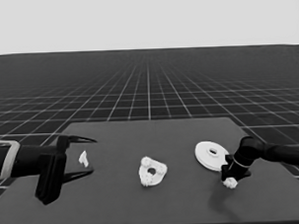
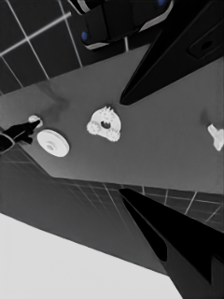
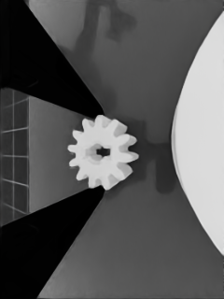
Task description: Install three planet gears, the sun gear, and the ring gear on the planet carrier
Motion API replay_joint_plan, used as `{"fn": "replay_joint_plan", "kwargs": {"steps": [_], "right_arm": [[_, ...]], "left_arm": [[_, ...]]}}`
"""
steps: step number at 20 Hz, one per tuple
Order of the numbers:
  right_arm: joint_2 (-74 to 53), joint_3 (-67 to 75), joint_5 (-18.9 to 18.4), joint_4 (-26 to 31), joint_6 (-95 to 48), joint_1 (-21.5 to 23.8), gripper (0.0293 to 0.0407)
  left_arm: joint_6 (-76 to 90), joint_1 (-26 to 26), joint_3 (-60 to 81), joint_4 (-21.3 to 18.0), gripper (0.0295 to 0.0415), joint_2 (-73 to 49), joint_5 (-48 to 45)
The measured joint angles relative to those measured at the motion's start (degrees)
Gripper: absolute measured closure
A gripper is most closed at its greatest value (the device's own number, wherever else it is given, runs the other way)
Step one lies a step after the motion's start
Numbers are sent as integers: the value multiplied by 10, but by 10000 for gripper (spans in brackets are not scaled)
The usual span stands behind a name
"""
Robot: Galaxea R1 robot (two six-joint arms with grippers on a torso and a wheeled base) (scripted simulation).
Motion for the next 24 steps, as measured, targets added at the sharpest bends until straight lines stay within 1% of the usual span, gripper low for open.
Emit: {"fn": "replay_joint_plan", "kwargs": {"steps": [4,5,6,8,10,14,15,16,17,18,19,21,24], "right_arm": [[0,0,0,0,0,0,391],[-22,41,-38,33,8,43,391],[-33,59,-60,57,11,79,390],[-39,69,-82,81,11,114,390],[-41,71,-89,90,11,125,390],[-41,72,-92,94,11,130,390],[50,131,-134,70,255,138,390],[245,104,-159,72,378,142,390],[377,12,-159,78,389,144,390],[450,-70,-154,82,367,145,390],[492,-129,-150,84,344,145,390],[532,-193,-146,86,317,144,390],[548,-223,-144,87,303,144,390]], "left_arm": [[0,0,0,0,326,0,0],[0,0,0,0,326,0,0],[0,0,0,0,326,0,0],[0,0,0,0,326,0,0],[0,0,0,0,326,0,0],[0,0,0,0,326,0,0],[0,0,0,0,326,0,0],[0,0,0,0,326,0,0],[0,0,0,0,326,0,0],[0,0,0,0,326,0,0],[0,0,0,0,326,0,0],[0,0,0,0,326,0,0],[0,0,0,0,326,0,0]]}}
